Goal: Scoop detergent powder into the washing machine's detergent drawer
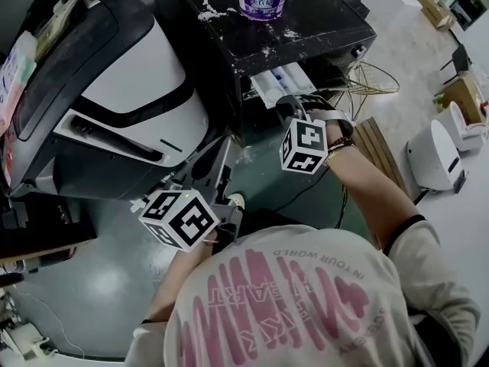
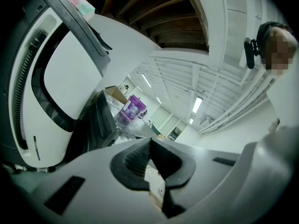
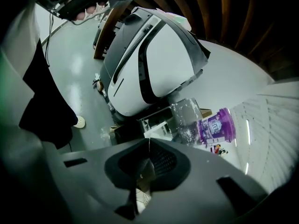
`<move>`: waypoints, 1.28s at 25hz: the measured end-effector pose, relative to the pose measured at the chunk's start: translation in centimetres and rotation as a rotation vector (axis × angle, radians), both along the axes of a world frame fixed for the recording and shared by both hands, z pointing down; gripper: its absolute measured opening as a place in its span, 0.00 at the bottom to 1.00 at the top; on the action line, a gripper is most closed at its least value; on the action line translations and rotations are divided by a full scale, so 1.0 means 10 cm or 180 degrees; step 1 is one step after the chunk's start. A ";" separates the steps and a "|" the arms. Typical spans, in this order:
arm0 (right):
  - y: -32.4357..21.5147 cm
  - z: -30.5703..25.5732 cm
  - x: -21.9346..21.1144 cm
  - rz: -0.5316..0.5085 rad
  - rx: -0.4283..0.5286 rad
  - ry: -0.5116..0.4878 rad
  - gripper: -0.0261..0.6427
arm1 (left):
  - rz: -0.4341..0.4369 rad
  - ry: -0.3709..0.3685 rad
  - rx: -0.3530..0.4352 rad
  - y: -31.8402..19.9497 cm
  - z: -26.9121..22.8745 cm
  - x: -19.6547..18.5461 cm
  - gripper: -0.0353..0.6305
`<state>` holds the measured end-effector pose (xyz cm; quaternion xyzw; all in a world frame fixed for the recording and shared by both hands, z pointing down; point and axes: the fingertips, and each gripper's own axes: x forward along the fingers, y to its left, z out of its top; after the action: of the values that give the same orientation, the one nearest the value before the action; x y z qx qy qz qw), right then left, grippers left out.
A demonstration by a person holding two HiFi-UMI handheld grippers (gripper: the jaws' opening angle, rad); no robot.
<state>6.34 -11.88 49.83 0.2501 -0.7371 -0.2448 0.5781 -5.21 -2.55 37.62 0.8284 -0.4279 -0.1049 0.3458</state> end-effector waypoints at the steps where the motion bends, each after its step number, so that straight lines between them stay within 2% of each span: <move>1: 0.00 0.00 0.00 -0.0017 0.0011 0.0009 0.04 | -0.0002 -0.0006 0.0003 0.02 0.00 0.01 0.06; 11: 0.02 0.01 0.00 -0.0236 0.0214 0.0155 0.04 | -0.0083 -0.0079 0.0055 0.06 -0.07 0.02 0.06; 20: 0.05 0.01 0.01 -0.0317 0.0469 0.0138 0.04 | -0.0130 -0.0102 0.0039 0.12 -0.09 0.07 0.06; 25: 0.04 0.00 0.00 -0.0245 0.0429 -0.0060 0.04 | -0.0175 -0.0131 0.0050 0.16 -0.11 0.07 0.06; 29: 0.05 0.00 0.02 -0.0238 0.0470 -0.0101 0.04 | -0.0193 -0.0158 0.0046 0.20 -0.12 0.09 0.06; 31: 0.03 -0.02 0.04 -0.0105 0.0433 -0.0284 0.04 | -0.0216 -0.0154 0.0042 0.20 -0.12 0.09 0.06; 32: 0.00 -0.04 0.06 0.0048 0.0358 -0.0492 0.04 | -0.0228 -0.0148 0.0040 0.20 -0.13 0.09 0.06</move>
<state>6.96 -11.85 49.46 0.3058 -0.7627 -0.2614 0.5064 -4.29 -0.52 36.35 0.8170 -0.4645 -0.1007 0.3265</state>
